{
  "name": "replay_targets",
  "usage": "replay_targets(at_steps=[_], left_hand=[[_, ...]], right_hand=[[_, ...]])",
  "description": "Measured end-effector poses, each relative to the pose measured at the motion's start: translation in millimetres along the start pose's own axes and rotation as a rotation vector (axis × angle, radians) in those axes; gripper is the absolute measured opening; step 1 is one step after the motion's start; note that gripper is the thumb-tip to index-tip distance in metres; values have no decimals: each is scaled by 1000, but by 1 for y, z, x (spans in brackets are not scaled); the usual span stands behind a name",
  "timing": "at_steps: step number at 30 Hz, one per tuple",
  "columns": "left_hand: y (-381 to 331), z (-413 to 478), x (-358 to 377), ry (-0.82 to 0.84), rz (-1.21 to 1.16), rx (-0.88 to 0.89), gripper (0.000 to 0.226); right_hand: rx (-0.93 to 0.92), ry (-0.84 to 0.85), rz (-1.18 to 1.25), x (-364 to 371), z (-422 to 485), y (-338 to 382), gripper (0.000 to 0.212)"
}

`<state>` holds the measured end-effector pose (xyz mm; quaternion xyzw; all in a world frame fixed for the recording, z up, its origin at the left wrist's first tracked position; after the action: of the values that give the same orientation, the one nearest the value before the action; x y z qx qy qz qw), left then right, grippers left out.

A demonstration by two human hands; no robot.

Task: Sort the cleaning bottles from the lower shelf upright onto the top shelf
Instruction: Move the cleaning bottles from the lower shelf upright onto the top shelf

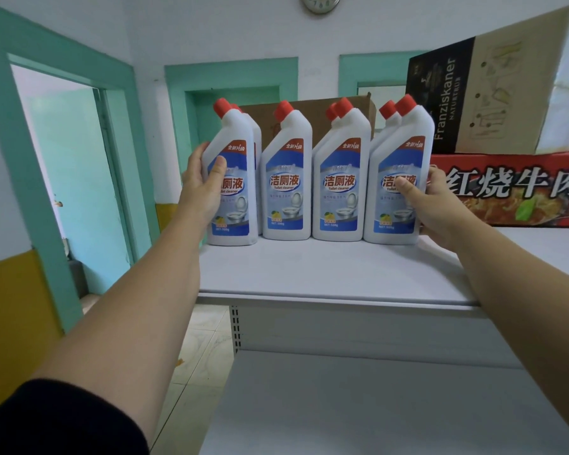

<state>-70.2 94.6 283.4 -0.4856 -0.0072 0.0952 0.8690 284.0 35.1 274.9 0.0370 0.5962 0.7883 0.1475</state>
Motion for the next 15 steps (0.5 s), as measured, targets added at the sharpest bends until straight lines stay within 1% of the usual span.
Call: replay_targets(at_steps=[3,6,8,10,12,13,15], left_hand=[[-1,-4,1,-11,14,-21,49],[-2,-6,0,-11,47,-62,53],[-3,-8,-2,-5,91,-74,55],[-5,-12,-3,23,151,-65,58],[-5,-19,-7,80,264,-81,58],[-3,-21,-11,115,362,-115,55],[1,-31,-19,250,652,-228,49]], right_hand=[[26,-4,-35,0,-1,2,49],[63,-18,-131,-3,-1,7,48],[120,-23,-226,-4,-3,10,50],[191,-6,-373,-3,-11,10,54],[226,19,-592,0,-21,10,51],[226,32,-717,4,-26,12,49],[217,78,-937,10,-38,14,47]])
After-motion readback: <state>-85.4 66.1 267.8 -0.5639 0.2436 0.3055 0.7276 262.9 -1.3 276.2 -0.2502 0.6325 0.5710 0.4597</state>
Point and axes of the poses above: each hand's wrist, its own z-axis towards the middle knuckle, its own x-axis out of the palm, y = z × x, the point moved 3 cm from there along z, towards the middle knuckle, and after that the axes turned 6 degrees about y, right-handed, at the moved point
